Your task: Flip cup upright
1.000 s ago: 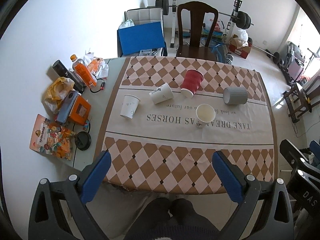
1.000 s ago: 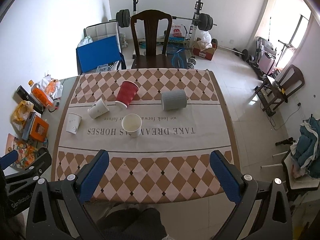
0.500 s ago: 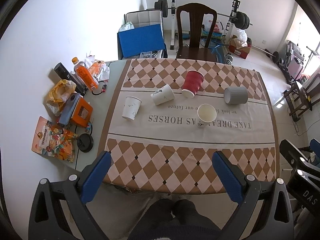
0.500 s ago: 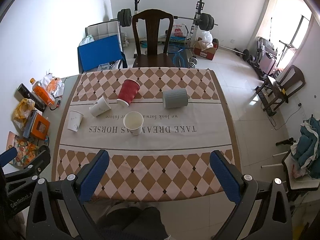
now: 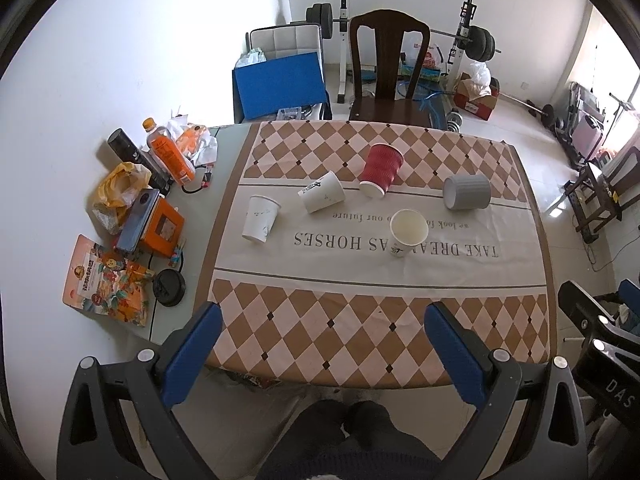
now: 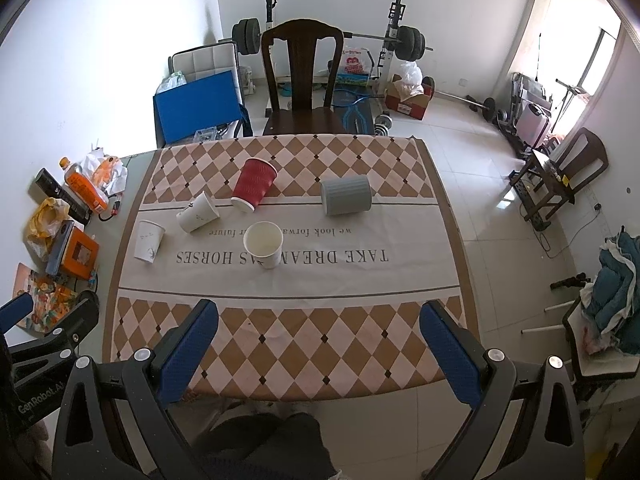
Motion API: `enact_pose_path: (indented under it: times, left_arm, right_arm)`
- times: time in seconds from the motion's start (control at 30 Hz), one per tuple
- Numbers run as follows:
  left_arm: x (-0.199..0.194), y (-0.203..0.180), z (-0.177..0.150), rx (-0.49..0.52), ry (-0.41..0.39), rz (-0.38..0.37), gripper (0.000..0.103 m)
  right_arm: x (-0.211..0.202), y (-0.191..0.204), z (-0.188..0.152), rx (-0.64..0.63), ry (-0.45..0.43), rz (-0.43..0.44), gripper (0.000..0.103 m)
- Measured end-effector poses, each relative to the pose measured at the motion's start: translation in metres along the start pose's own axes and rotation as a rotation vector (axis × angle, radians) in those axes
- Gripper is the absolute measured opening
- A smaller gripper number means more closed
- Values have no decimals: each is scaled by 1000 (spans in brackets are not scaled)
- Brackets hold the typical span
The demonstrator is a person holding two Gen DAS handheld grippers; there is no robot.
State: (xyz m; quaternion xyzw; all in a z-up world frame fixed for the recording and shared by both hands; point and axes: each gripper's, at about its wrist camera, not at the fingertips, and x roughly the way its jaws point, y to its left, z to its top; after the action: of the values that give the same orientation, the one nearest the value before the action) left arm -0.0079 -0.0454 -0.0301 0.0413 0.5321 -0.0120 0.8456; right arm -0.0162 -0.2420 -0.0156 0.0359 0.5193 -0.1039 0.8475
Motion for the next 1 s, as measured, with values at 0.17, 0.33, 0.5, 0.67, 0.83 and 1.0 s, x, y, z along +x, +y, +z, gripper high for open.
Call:
enact_pose_path:
  times: [0.17,0.33,0.5,0.67,0.83,1.0]
  left_arm:
    - [0,0,0,1,-1,2,103]
    - [0,-2,1,1,-1,3,103]
    - [0,-2,1,-1,-2,2,103]
    - [-1,-3,3,1,-4,0,103]
    - [-1,-4,4,-1,-4,1,103]
    - [0,-3,3,-2,-4,2,103]
  right_arm:
    - [-1,-2,0,2,2,3,102]
    - [-2,-2,-1,2,1,3,102]
    - [-2,-2,0,2,1,2,102]
    - [-2,-3,-2,2,0,2,102]
    - [-2,-3,-1,2,0,4,102]
    - [-3,-3,-3,1,0,3,102]
